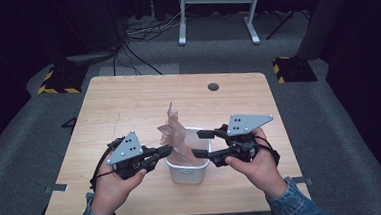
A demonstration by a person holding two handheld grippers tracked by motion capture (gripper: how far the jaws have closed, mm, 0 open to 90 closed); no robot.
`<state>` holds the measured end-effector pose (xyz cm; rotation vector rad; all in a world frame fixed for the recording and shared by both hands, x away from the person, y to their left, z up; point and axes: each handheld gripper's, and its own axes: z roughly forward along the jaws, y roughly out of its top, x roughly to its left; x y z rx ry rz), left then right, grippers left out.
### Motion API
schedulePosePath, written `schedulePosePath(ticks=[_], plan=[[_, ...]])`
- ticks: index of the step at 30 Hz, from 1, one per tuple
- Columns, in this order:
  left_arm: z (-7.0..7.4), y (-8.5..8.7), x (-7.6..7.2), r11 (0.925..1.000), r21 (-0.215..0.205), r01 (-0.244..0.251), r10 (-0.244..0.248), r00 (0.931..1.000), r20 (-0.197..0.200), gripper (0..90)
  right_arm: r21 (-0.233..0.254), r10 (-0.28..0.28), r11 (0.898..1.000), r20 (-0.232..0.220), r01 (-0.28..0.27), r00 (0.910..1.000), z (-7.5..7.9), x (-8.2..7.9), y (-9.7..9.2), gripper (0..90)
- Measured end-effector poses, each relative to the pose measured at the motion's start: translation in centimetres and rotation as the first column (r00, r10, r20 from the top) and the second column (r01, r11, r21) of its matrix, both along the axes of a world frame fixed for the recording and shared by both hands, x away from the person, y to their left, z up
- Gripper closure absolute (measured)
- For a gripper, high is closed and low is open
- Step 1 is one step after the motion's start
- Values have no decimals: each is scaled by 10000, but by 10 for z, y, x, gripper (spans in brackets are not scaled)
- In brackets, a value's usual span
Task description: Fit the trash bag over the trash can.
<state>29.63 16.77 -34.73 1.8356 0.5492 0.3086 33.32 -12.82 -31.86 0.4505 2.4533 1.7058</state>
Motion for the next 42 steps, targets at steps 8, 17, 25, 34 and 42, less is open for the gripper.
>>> schedulePosePath(ticks=[8, 17, 25, 34, 42], plan=[[-1, -11, -1, 9977, 62, 677, -678, 9976, 165, 867, 54, 131, 9999, -905, -127, 9958, -6, 12, 21, 558], [-1, -11, -1, 9967, 54, 813, -814, 9964, 240, 879, 299, 655, 9977, -1789, -612, 9817, -12, 31, 30, 900], [-1, 10, -5, 9991, -286, 302, -298, 9994, 164, 879, 44, -414, 9991, -1035, 421, 9938, -2, 37, 6, 900], [-8, 9, -3, 9995, -22, 322, -322, 9995, -17, 885, -228, -2095, 9777, -372, 2088, 9771, -3, 52, -17, 765], [-10, 6, -5, 9988, -27, 488, -489, 9988, -78, 888, 18, -813, 9967, 982, 815, 9918, 22, -3, 5, 714]])
